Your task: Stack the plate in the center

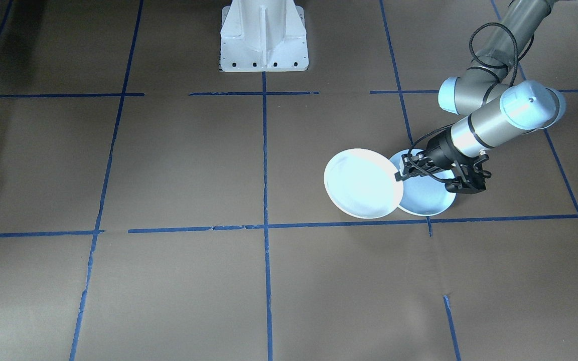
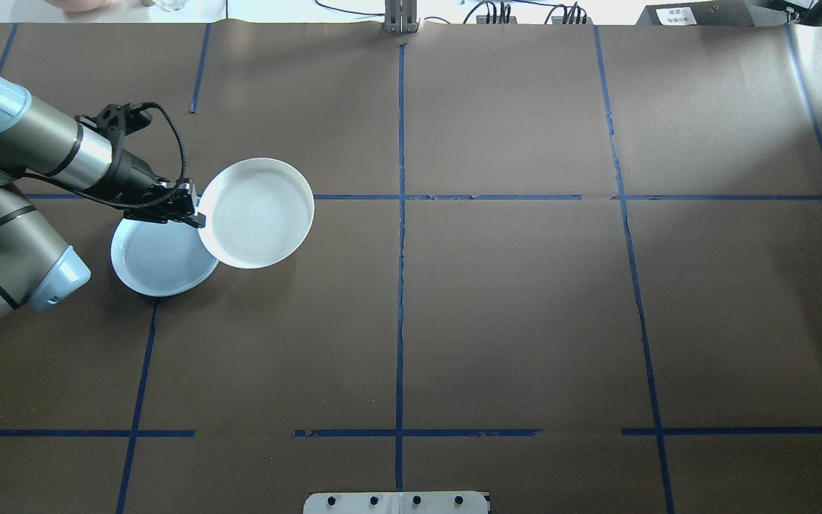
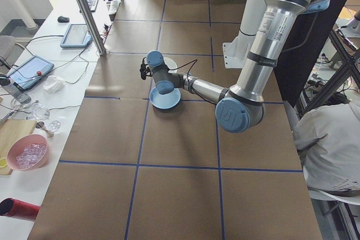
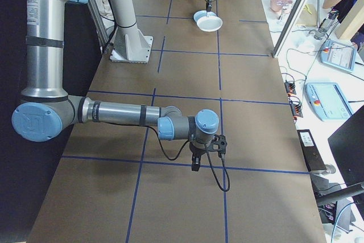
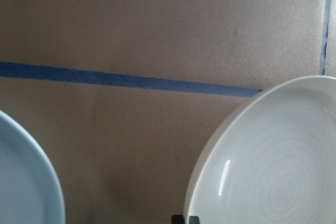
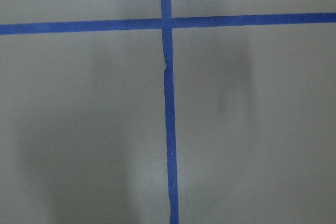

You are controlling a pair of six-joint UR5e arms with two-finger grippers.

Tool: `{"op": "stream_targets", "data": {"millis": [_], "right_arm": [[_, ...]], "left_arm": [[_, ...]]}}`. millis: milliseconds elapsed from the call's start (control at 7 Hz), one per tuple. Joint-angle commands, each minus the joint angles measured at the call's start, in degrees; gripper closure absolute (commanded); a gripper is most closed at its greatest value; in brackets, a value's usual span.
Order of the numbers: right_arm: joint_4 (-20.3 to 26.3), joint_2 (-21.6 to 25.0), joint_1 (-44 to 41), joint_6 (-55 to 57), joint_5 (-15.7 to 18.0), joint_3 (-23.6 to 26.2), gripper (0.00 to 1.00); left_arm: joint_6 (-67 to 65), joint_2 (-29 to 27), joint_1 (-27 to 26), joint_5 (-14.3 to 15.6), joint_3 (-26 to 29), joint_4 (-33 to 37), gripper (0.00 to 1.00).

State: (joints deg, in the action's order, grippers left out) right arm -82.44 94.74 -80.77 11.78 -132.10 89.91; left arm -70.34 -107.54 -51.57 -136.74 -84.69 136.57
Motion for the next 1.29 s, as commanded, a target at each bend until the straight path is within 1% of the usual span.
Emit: {"op": "stream_targets", "data": {"millis": [0, 143, 286, 571, 1143], "right_arm": [[0.00, 0.00, 0.00, 0.00, 0.00, 0.00, 0.00], [0.00, 0.00, 0.00, 0.00, 0.00, 0.00, 0.00], [-0.09, 0.00, 0.00, 0.00, 0.00, 0.00, 0.00], [0.00, 0.00, 0.00, 0.00, 0.00, 0.00, 0.00], [0.00, 0.00, 0.00, 0.00, 0.00, 0.00, 0.00]], "left_arm": [[5.98, 6.80, -2.91, -1.59, -2.40, -0.33, 1.00], [8.01, 8.65, -4.23, -2.12, -2.50, -1.47, 1.00], [12.21, 9.10, -5.11, -2.47, -2.85, -4.44, 1.00], [14.44, 9.11, -5.56, -2.39, -3.11, -8.49, 1.00], [14.45, 9.19, -5.91, -2.30, -2.76, -8.77, 1.00]]}}
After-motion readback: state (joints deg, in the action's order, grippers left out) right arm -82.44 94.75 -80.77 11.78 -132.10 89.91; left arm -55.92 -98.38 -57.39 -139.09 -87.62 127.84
